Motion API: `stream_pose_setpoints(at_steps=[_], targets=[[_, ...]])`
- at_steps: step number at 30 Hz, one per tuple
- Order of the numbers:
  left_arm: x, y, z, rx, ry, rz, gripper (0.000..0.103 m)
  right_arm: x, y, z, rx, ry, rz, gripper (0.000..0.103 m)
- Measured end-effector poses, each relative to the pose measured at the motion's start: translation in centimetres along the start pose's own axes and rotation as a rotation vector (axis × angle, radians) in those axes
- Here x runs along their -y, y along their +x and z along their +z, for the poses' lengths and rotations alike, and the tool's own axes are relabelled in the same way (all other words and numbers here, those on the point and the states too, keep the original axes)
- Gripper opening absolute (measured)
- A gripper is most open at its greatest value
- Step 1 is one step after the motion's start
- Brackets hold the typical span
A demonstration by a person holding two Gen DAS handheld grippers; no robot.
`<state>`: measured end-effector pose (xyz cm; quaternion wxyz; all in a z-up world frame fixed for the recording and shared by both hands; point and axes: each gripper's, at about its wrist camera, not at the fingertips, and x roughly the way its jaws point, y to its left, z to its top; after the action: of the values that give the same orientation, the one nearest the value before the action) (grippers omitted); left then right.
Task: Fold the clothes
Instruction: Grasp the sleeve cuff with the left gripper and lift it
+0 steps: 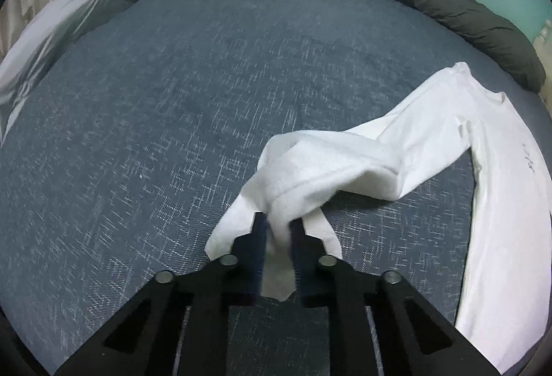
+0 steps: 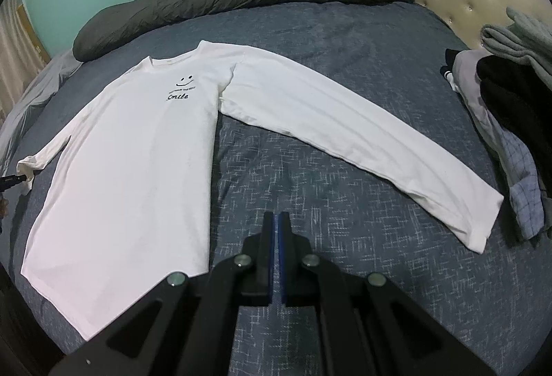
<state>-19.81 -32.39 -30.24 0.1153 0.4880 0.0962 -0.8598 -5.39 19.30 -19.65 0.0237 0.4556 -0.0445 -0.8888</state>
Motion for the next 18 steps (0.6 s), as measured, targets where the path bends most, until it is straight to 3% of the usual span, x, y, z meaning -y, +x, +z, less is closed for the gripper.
stream_pose_setpoints(at_steps=[8, 12, 16, 18], targets=[[2.3, -7.0, -1.6, 0.072, 0.145, -0.056, 0.003, -1.0, -0.3, 0.1, 0.018, 0.002, 0.026, 0.002], [4.4, -8.1, -4.3, 0.004, 0.255, -0.083, 0.005, -1.1, -0.6, 0.0, 0.028, 0.011, 0.038, 0.002], [5.1, -6.5, -7.0, -0.092, 0.285, -0.107, 0.006, -1.1, -0.7, 0.0, 0.032, 0.031, 0.046, 0.002], [5.0, -6.5, -7.8, -0.105, 0.268, -0.135, 0.011, -1.0, -0.8, -0.1, 0.036, 0.034, 0.049, 0.002]])
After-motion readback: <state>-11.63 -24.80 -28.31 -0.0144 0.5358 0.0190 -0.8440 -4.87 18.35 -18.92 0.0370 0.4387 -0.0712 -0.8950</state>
